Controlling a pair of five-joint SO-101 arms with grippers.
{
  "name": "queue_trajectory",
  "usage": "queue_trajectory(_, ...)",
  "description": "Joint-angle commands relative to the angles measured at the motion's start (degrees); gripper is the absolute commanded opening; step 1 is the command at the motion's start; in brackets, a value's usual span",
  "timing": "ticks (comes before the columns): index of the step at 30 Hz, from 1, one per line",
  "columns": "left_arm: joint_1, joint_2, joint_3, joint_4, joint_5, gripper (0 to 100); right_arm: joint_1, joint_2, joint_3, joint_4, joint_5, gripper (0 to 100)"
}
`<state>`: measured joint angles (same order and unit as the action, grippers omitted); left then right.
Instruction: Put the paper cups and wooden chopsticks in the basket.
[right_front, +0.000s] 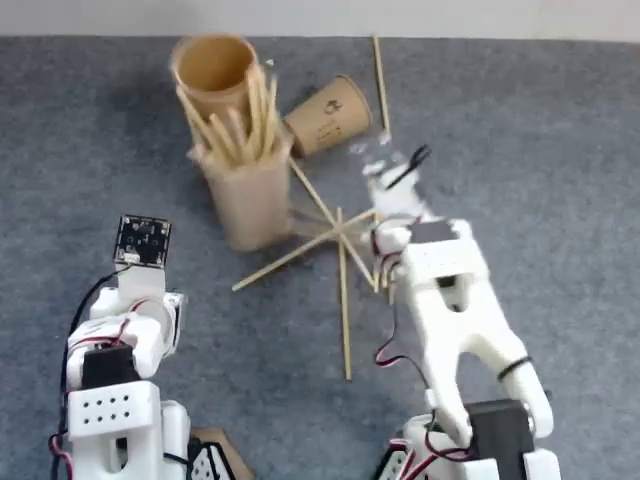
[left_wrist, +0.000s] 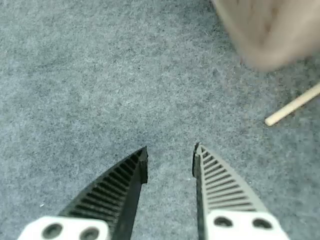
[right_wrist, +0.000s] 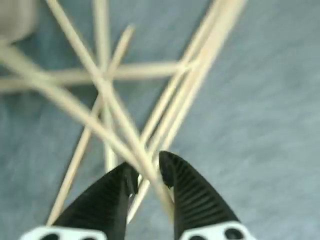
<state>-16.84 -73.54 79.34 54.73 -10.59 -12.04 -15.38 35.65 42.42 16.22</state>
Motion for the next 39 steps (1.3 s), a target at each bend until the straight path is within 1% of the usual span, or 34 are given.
queue_trajectory(1, 0.9, -0.6, -0.3, -0.4, -0.4, 16, 3.9, -6.4, -7.3, -0.1, -0.5, 0.5)
queue_trajectory(6, 0.9, -0.6, -0.3, -0.4, -0.4, 16, 7.0, -7.7, -8.7, -0.1, -0.4, 0.5)
queue_trajectory(14, 0.9, -0.6, -0.3, -0.5, -0.4, 16, 7.0, -7.8, -8.3, 1.0, -1.4, 0.5)
queue_trajectory(16, 0.9, -0.6, -0.3, -0.5, -0.4, 16, 7.0, -7.9, -9.4, 0.4, -6.5, 0.5)
queue_trajectory(18, 0.9, -0.6, -0.3, -0.5, -0.4, 16, 6.9, -7.9, -13.8, -0.7, -12.4, 0.5)
queue_trajectory(20, 0.9, -0.6, -0.3, -0.5, -0.4, 16, 6.7, -7.6, -18.2, -0.7, -15.3, 0.5)
queue_trajectory(24, 0.9, -0.6, -0.3, -0.6, -0.4, 16, 3.5, -7.9, -23.8, -0.6, -14.2, 0.5)
queue_trajectory(28, 0.9, -0.6, -0.3, -0.6, -0.4, 16, 1.7, -7.9, -24.5, -0.6, -13.8, 0.5)
queue_trajectory(33, 0.9, -0.6, -0.3, -0.7, -0.4, 16, -4.4, -7.7, -24.6, -1.0, -13.7, 0.5)
queue_trajectory(34, 0.9, -0.6, -0.3, -0.7, -0.4, 16, -5.1, -7.4, -24.7, -2.7, -13.7, 0.5)
queue_trajectory(35, 0.9, -0.6, -0.3, -0.7, -0.4, 16, -6.4, -7.4, -24.7, -6.5, -14.0, 0.5)
queue_trajectory(39, 0.9, -0.6, -0.3, -0.8, -0.4, 16, -13.6, -7.3, -24.3, -32.0, -14.2, 0.5)
